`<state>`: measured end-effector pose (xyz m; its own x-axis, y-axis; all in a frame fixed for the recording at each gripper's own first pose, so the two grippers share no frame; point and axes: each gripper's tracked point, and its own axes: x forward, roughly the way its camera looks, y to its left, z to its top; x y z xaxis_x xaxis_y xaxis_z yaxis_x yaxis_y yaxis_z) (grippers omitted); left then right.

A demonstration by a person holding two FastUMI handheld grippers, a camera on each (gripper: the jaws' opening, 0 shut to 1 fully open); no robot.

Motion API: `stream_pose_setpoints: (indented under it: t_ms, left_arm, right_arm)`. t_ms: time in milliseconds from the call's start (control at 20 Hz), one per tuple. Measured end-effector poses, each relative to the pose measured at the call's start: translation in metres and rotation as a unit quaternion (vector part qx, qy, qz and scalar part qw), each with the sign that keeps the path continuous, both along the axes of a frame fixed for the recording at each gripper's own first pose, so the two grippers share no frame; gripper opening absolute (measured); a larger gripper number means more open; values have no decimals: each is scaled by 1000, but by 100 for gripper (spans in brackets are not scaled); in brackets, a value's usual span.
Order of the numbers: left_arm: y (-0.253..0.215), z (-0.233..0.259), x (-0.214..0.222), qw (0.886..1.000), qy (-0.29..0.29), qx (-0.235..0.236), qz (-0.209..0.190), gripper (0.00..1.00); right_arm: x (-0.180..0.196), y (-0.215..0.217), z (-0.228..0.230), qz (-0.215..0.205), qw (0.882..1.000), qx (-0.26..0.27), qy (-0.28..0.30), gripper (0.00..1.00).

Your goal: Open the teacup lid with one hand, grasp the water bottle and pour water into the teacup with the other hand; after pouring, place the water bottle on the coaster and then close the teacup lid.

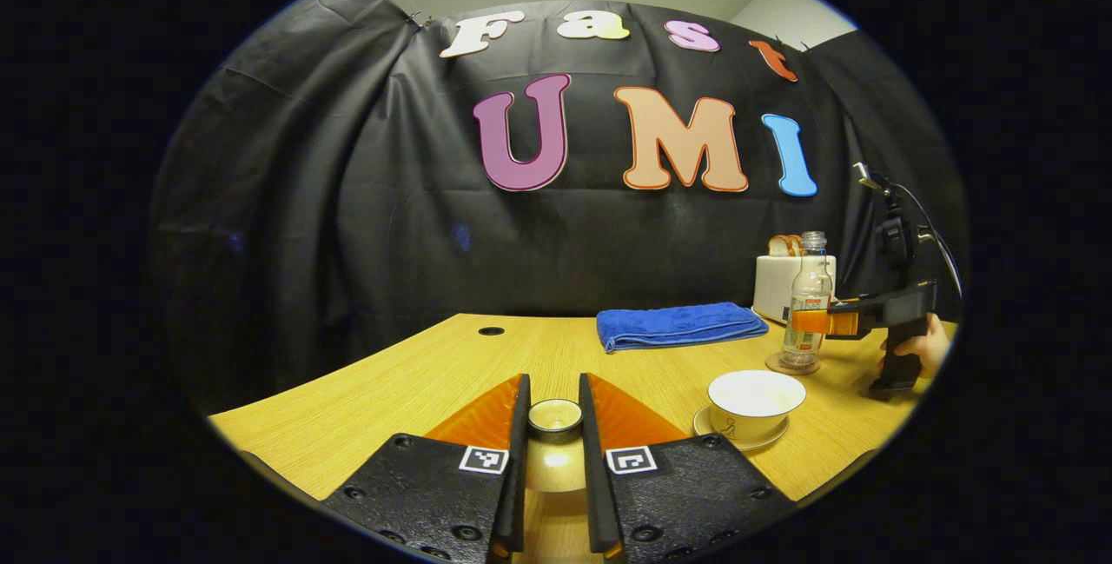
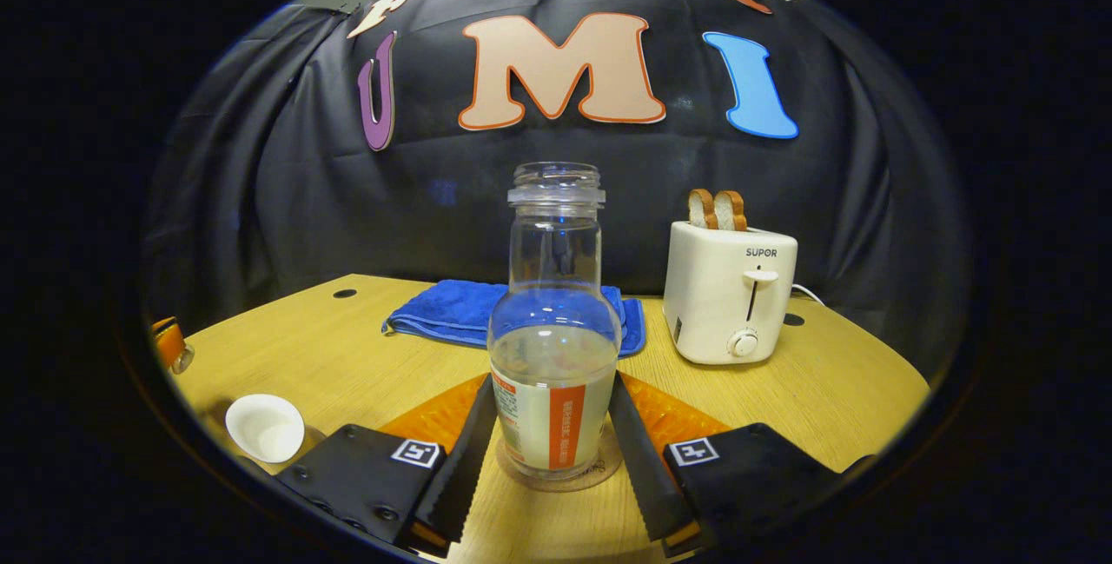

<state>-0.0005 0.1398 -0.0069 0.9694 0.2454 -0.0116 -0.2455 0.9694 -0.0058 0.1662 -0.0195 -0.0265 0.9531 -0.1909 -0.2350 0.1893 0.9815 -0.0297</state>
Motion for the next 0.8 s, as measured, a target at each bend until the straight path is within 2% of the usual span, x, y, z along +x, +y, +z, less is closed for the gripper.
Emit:
stream_pose_setpoints:
  t_ms: [350,800]
  left_arm:
    - [0,0,-1,1000,0,0,0,26]
    - [0,0,1,1000,-1,0,0,26]
  right_arm:
    - [3,-6,-5,-4,1000,-2,10,80]
    - [-7,-1,-12,6,1000,-9,17,86]
